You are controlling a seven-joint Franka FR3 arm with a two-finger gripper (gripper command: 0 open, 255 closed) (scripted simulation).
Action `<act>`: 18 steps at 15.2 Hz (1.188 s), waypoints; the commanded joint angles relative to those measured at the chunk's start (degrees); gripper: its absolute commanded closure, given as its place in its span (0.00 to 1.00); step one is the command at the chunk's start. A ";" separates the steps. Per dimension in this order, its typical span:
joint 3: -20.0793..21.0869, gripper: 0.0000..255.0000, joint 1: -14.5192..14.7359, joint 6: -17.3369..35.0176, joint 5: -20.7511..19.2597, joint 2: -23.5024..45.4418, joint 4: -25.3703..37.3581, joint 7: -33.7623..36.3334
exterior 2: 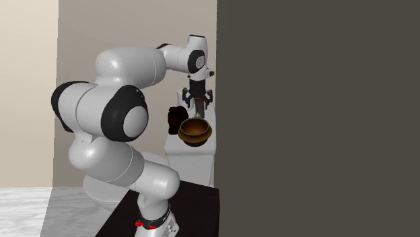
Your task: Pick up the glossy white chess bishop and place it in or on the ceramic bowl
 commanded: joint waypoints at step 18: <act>-0.20 1.00 1.03 20.43 -0.23 -2.81 -14.89 -3.55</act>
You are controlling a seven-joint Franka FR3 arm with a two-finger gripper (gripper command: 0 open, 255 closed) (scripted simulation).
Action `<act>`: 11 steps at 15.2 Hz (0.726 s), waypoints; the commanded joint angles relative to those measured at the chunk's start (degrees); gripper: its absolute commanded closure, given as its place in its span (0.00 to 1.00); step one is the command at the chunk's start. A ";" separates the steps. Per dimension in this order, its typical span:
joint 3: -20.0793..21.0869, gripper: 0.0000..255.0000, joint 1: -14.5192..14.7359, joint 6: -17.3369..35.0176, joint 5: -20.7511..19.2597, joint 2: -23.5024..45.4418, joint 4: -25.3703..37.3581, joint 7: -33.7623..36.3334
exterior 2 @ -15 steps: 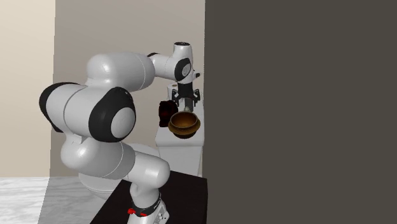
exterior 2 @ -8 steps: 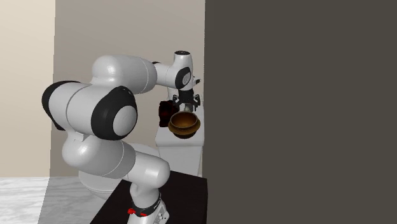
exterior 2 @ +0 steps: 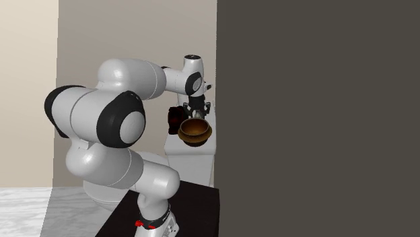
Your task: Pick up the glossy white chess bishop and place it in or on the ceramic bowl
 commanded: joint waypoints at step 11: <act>0.07 1.00 0.00 -1.62 -0.01 -0.33 1.29 0.08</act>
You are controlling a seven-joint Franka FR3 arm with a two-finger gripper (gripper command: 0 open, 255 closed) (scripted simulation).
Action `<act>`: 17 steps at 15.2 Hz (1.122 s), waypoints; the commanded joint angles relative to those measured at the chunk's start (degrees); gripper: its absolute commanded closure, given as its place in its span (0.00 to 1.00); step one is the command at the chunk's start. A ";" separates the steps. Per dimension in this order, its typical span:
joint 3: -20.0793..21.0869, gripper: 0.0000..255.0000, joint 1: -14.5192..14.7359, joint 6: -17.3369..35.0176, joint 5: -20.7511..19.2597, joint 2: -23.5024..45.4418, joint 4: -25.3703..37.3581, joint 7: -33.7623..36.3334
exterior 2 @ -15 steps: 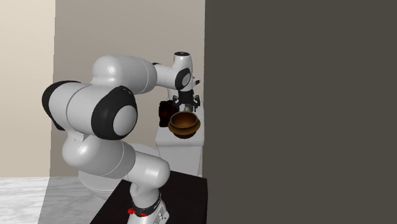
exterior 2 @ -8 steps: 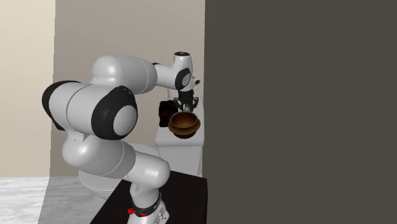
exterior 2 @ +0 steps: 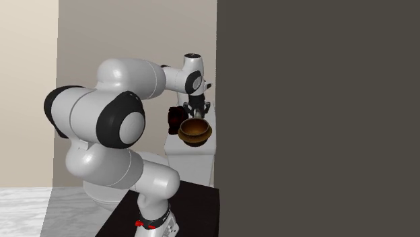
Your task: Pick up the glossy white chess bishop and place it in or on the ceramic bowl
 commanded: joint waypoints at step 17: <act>0.48 1.00 0.16 -13.92 0.11 -0.57 13.36 0.58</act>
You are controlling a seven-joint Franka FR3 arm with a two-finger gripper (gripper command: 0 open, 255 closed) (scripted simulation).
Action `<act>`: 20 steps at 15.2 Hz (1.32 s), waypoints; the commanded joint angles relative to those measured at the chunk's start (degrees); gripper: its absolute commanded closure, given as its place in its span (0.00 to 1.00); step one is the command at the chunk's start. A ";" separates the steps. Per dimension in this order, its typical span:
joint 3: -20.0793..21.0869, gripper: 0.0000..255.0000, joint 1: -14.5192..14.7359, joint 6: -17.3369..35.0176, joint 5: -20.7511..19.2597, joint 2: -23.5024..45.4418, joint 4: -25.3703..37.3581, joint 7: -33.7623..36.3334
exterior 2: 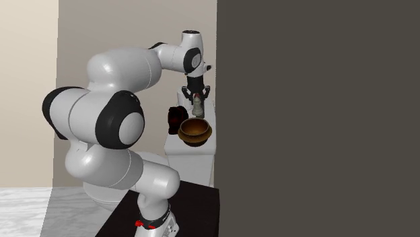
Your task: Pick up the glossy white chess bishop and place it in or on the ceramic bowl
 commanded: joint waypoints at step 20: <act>-1.31 1.00 -1.12 -17.31 -1.22 -8.99 8.31 -1.87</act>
